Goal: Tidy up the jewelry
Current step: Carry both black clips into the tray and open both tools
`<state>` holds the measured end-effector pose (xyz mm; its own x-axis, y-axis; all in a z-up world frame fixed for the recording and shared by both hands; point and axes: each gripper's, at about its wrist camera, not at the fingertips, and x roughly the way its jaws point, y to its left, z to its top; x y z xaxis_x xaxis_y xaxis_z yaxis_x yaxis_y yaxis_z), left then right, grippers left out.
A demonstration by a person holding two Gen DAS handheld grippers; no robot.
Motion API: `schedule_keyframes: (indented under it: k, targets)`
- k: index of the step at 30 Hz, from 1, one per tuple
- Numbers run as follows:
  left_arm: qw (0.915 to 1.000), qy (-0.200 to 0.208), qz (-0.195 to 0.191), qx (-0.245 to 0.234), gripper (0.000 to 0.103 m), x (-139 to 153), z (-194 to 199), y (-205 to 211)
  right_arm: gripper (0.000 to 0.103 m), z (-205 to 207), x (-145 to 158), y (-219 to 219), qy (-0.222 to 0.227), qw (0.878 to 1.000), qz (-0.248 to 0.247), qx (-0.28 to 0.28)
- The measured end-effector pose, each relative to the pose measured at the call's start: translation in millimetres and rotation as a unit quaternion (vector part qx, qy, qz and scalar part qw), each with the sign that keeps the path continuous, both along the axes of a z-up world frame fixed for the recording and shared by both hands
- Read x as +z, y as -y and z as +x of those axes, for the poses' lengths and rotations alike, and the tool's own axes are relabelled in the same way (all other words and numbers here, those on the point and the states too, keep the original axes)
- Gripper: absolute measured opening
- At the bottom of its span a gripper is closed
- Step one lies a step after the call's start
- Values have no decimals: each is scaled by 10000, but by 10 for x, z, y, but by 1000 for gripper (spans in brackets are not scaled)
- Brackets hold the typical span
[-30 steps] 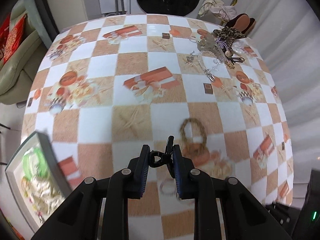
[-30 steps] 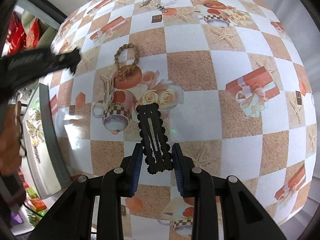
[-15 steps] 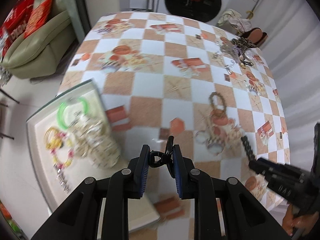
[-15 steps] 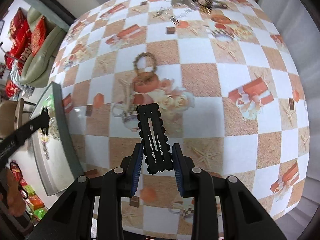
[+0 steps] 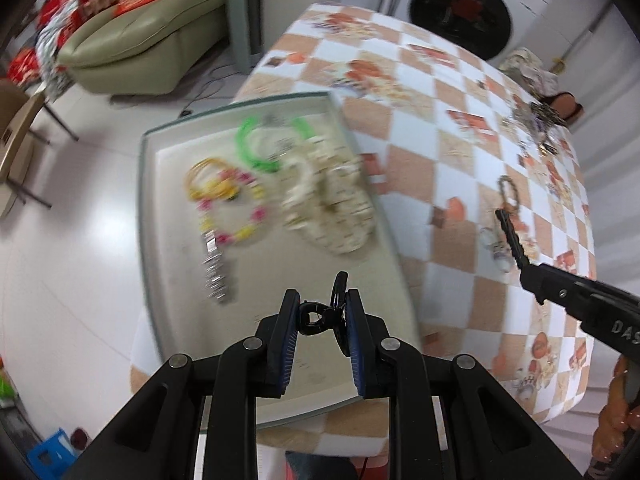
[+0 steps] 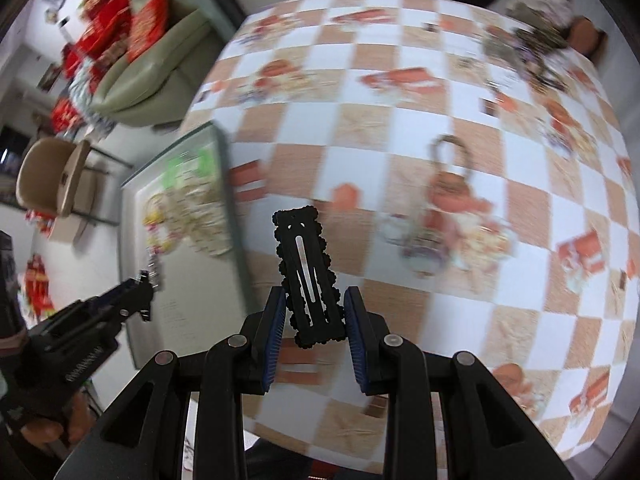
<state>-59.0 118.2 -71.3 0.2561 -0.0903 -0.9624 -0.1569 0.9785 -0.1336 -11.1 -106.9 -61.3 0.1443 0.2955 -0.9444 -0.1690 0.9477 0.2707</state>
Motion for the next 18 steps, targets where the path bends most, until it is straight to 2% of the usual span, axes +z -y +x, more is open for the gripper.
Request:
schedule_keyframes:
  k: [10, 18]
  targets:
    - [9980, -292, -9, 561, 28, -325, -287, -473, 33, -71, -68, -907, -135, 9946, 201, 1014]
    - [9967, -459, 6, 667, 28, -557, -321, -538, 32, -30, -406, -1416, -536, 9860, 266, 1553]
